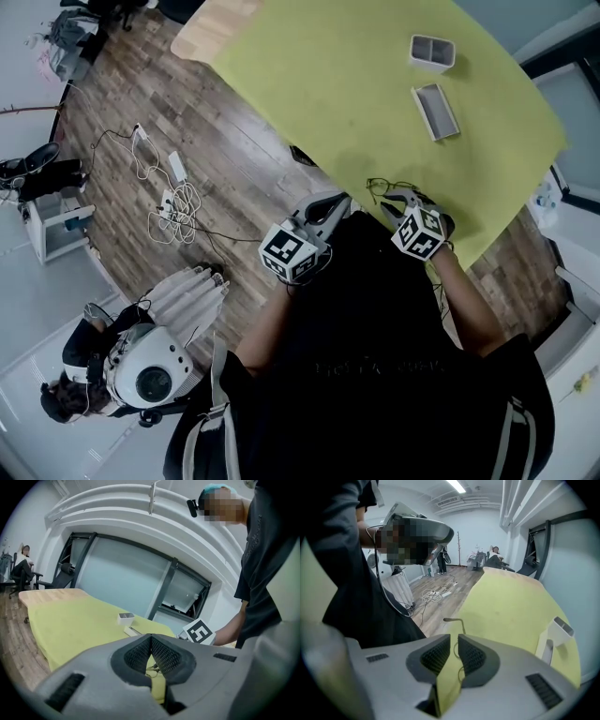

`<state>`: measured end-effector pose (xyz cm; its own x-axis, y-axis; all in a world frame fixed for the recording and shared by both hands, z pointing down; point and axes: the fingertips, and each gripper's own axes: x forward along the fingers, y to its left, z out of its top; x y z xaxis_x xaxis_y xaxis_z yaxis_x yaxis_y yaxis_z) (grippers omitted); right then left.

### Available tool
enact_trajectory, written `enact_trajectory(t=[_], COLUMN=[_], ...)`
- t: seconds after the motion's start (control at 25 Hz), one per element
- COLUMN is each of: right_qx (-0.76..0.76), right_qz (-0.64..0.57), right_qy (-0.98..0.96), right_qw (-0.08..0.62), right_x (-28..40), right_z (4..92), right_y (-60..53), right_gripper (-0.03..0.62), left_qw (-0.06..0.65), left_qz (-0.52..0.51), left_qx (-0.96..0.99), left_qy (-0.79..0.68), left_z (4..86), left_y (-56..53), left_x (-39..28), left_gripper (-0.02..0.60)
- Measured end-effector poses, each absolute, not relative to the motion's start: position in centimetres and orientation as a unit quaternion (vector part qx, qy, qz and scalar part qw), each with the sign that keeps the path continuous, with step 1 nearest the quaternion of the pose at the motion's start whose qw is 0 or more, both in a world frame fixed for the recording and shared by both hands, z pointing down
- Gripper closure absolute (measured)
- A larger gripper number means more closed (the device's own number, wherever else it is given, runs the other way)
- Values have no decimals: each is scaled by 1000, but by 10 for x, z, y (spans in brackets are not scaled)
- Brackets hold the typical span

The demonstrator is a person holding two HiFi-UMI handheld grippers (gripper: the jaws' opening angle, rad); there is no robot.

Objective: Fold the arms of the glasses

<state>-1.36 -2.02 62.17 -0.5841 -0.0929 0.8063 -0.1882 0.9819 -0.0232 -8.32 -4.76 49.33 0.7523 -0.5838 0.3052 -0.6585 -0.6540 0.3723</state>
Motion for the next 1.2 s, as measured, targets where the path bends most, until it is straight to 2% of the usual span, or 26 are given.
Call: enact_trajectory(t=[0.72,1.2], right_qx=[74,100], right_qz=[95,97], right_qy=[-895,-892], right_qw=[429,431], right_x=[-34,-22], right_z=[598,600], right_y=[-14,-32], right_gripper=[556,557], left_qw=[238,239], left_qz=[76,81], left_qx=[905,906], left_qy=[-345,-340], left_z=[495,498], left_y=[-54,-57], left_x=[-80,-75], left_gripper=[563,563])
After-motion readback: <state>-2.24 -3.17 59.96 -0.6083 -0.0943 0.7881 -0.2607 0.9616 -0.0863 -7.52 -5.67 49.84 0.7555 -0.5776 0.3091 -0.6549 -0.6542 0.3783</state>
